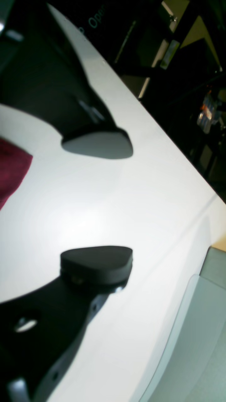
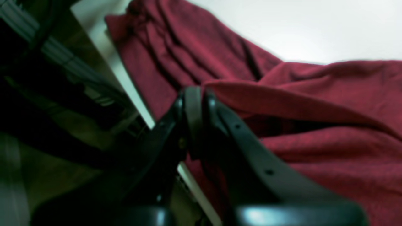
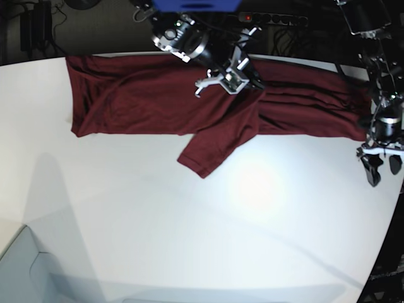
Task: Layout the t-shirt on the table in an organized manner, then fold the t-shirt properly
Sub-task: 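Release the sleeve and move the left gripper toward the folded sleeve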
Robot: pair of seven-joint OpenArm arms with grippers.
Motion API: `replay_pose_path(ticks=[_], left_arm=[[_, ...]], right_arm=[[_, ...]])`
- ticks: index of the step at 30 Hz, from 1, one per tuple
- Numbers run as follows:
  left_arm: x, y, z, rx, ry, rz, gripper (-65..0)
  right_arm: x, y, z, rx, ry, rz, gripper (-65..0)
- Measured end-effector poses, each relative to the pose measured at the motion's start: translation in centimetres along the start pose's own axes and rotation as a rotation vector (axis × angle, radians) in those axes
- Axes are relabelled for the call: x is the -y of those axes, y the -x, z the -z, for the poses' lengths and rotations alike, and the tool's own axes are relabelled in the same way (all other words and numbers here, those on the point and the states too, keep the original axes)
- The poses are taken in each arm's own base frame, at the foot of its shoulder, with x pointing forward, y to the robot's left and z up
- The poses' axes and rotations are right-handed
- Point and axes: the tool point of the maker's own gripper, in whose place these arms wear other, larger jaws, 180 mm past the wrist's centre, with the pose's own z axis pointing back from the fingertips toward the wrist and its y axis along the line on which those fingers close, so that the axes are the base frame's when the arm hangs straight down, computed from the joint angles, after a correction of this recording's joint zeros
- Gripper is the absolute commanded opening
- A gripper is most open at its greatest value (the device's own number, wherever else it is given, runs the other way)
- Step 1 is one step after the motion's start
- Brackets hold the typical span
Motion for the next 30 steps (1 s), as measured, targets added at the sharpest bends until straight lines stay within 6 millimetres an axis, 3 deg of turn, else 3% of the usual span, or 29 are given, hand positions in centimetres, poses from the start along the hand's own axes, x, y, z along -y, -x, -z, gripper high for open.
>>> replay_pose_path(ticks=[4,8,17,24,30], left_arm=[[2.3,0.3,0.1,-0.007,0.058,0.006,-23.0],[3.3,0.9,0.2,-0.021,0.081,0.014,-23.0],[8.5,2.4,-0.1,-0.059,0.211,0.030,-22.9],[13.4,2.9,-1.1,-0.070,0.339,0.047,-21.1],[20.1,3.6,-3.0,-0.078,0.504,0.032,-6.5]], right_arm=[[-0.5,-0.1,0.5,0.000,-0.013,0.001,-65.0],[-0.6,-0.8,1.0,0.019,-0.020,-0.001,-65.0],[-0.4,0.2,1.6,-0.013,-0.025,-0.003,-64.9],[-0.3,0.0,1.6,-0.008,-0.024,-0.007,-46.9],[-0.1,-0.1,1.4,-0.007,-0.019,-0.010,-43.4]])
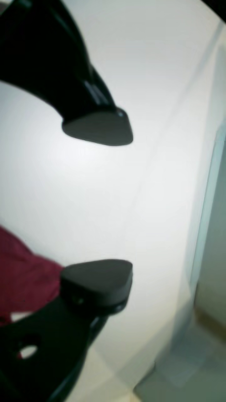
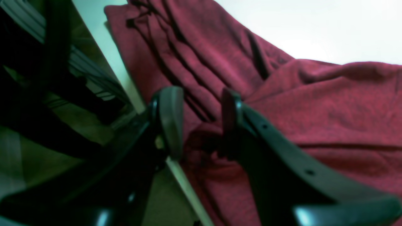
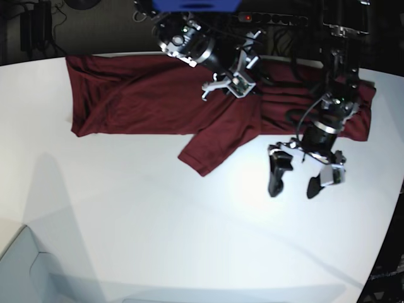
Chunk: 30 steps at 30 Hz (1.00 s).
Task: Layout the t-shirt on the table in an organized manner, then fold the t-shirt properly
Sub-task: 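Release the sleeve and move the left gripper toward the folded sleeve, then grasp the sleeve fold with the left gripper and tuck it onto the body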
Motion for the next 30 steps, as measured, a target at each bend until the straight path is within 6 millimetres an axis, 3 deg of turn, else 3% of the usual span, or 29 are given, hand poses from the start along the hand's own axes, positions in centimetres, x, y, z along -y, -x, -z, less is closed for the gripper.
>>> replay_pose_path(ticks=[5,7,12,17,20,24,30], left_arm=[[6.1,1.1,1.5,-0.022,0.146,-0.008,-2.6],[8.5,1.5,1.8,-0.033,0.207,-0.012,-2.6],[11.6,4.0,3.0,-0.097,0.276,-0.006,-2.6],[15.3,7.3,3.3,-0.175,0.375,0.094,-2.6],[16.9,10.1,2.7,-0.239,0.418,0.189,-2.6],[18.0,11.5,3.1,-0.246,0.422,0.258,-2.7],[16.9,15.2,3.1,-0.342,0.390,0.301,-2.8]], right_arm=[[1.1,-0.5,-1.7,0.018,0.038,-0.012,-43.3],[3.0,0.1,-3.0,0.016,0.089,-0.005,-43.3],[9.5,3.8,-7.3,-0.087,0.258,-0.012,-43.4],[13.8,4.3,-10.9,-0.098,0.405,0.006,-43.4],[16.5,4.2,-13.1,-0.091,0.498,0.015,-43.3],[18.0,3.7,-14.5,-0.082,0.551,0.008,-43.3],[19.1,3.7,-15.6,-0.082,0.592,0.006,-43.3]])
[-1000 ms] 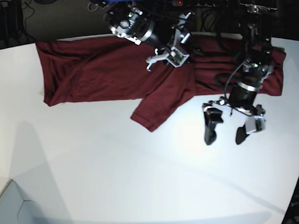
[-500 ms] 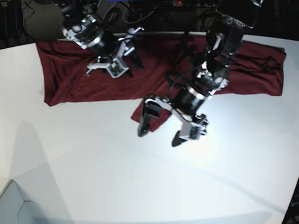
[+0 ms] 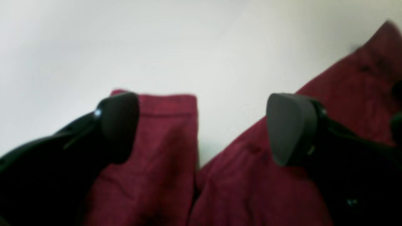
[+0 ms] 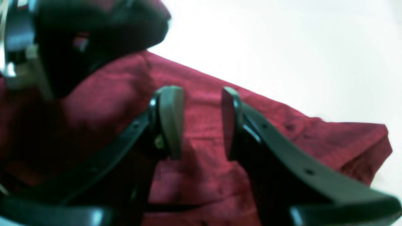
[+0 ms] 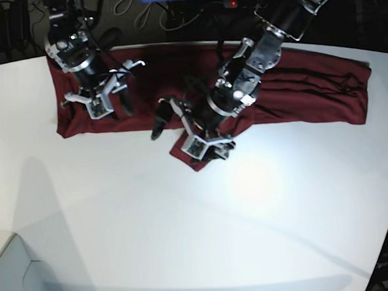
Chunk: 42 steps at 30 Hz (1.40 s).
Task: Layout the t-shirt on the table in an organized manner, then fold the t-shirt properly
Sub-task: 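Grasp the sleeve fold with the left gripper and tuck it onto the body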
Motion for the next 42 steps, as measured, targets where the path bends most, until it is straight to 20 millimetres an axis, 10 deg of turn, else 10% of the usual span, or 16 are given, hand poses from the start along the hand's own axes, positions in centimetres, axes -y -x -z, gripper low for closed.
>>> replay_pose_path(ticks=[14,27,35,42], left_arm=[[-0.7,2.1,2.1,-0.059,-0.019,-0.035,-4.2],[-2.1,1.8,2.6,-0.054,-0.060,-0.087,-64.9],[-8.1,1.0,0.6,0.001,-0.240,-0.244,-64.9],[-10.2,-5.5,-3.6,0.222,-0.322,-0.253,-64.9]], right_arm=[[-0.3,0.0,0.1,0.000,-0.006,0.002,-43.3],[0.1,-0.4,0.3,0.005,0.000,-0.002,-43.3],[0.1,0.8,0.8,-0.026,-0.003,0.009,-43.3],[0.2,0.0,1.2,-0.001,-0.004,0.004,-43.3]])
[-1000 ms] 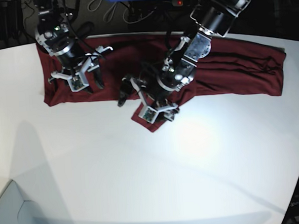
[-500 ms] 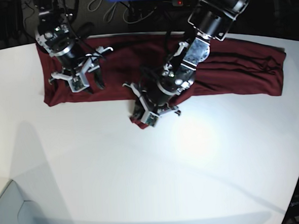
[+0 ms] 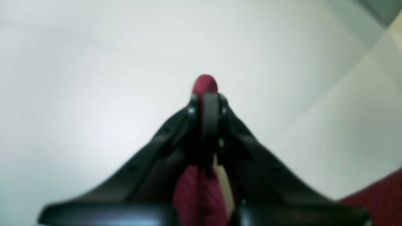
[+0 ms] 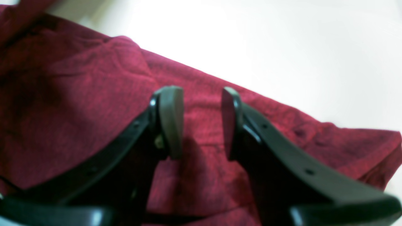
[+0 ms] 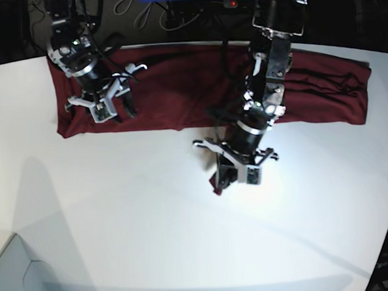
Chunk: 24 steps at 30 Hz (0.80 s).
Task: Layout the t-shirt on the table in an organized manner, then fold the t-shirt properly
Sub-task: 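Grasp the sleeve fold with the left gripper and tuck it onto the body, then grasp the shirt's hem-end corners with both grippers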
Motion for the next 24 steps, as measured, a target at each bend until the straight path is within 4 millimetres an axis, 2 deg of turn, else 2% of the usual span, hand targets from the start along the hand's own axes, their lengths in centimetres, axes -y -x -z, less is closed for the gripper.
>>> replay_pose_path(ticks=[2,5,11,16,22,24], left_arm=[[-0.8,-1.7,-1.0,0.047,-0.026,-0.005,-64.9],[-2.4,-2.6,-3.2,0.047,-0.078,-0.012,-64.9],[-7.1,-6.2,-8.2,0.159,-0.185,-0.150,-64.9],[-13.1,-6.0,-12.7,0.176,-0.319,-0.208,-64.9],[-18.4,-5.3,-17.4,0.198,-0.451,-0.264,-64.9],[-19.7,-4.3,-18.6,0.188,-0.492,-0.290,-64.9]], right_arm=[[0.1,-0.2,0.1,0.004,0.001,-0.004,-43.3],[0.1,-0.3,0.1,0.009,0.001,-0.005,-43.3],[0.0,-0.2,0.1,0.004,-0.002,-0.003,-43.3],[0.0,-0.2,0.1,0.004,-0.001,-0.004,-43.3],[-0.1,-0.2,0.1,0.004,-0.004,-0.002,-43.3],[-0.1,-0.2,0.1,0.005,-0.004,-0.002,-43.3]])
